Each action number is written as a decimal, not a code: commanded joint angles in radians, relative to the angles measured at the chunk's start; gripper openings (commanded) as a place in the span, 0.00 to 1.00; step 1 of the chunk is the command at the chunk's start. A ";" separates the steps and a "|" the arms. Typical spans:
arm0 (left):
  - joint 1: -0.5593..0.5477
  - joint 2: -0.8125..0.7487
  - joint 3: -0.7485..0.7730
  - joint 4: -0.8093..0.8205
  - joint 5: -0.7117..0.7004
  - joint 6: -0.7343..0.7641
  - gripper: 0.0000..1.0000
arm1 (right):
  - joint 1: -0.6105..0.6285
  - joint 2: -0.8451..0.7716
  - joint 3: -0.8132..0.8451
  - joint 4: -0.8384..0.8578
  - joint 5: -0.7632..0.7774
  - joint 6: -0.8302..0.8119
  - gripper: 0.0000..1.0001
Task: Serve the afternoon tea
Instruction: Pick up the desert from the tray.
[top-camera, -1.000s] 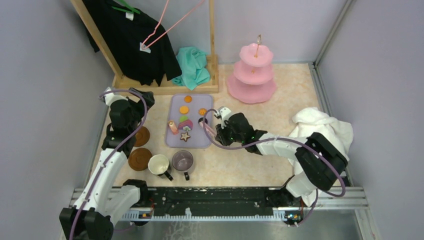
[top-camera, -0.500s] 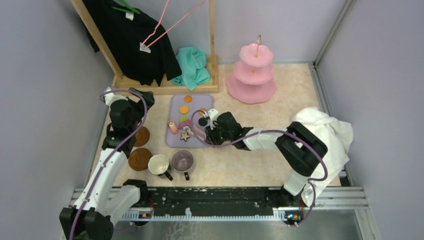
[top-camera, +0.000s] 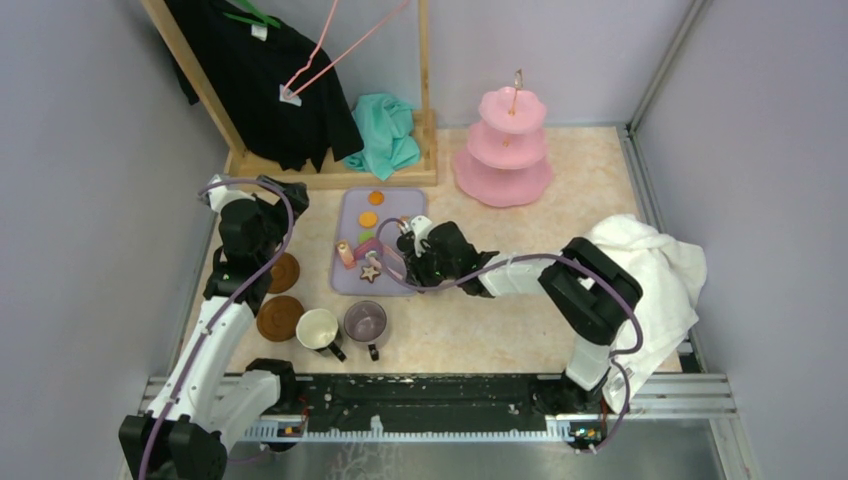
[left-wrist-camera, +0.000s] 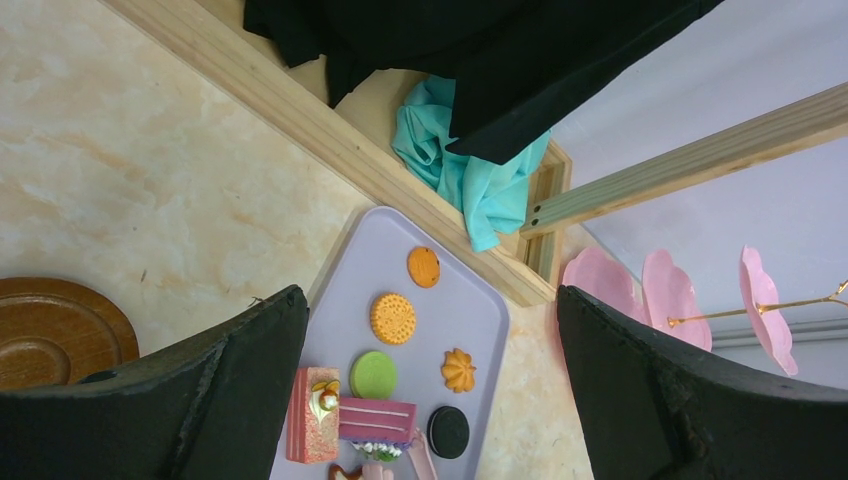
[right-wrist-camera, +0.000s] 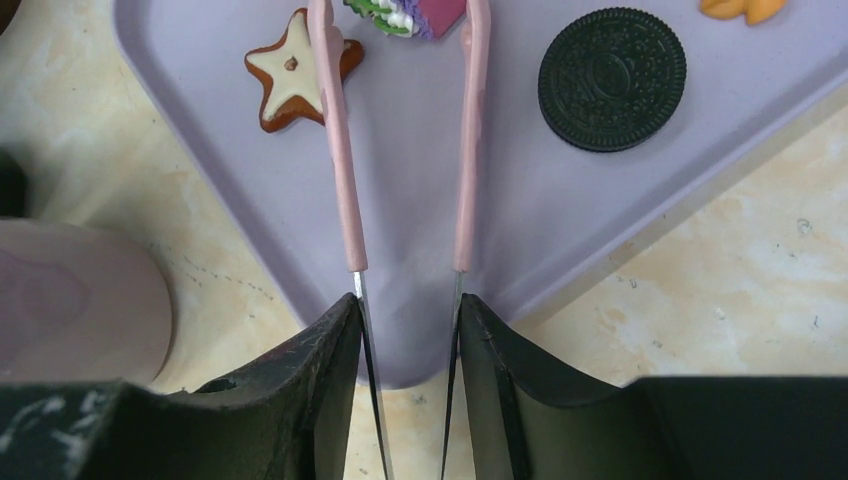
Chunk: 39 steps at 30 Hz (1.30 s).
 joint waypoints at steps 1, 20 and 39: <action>0.005 -0.003 0.007 0.026 -0.002 -0.006 0.99 | 0.007 0.029 0.047 0.020 0.028 -0.023 0.41; 0.007 0.024 0.001 0.035 0.005 -0.010 0.98 | 0.007 0.155 0.147 0.001 0.047 -0.068 0.47; 0.007 0.016 -0.012 0.037 0.014 -0.019 0.98 | 0.004 0.107 0.103 0.008 0.025 -0.082 0.18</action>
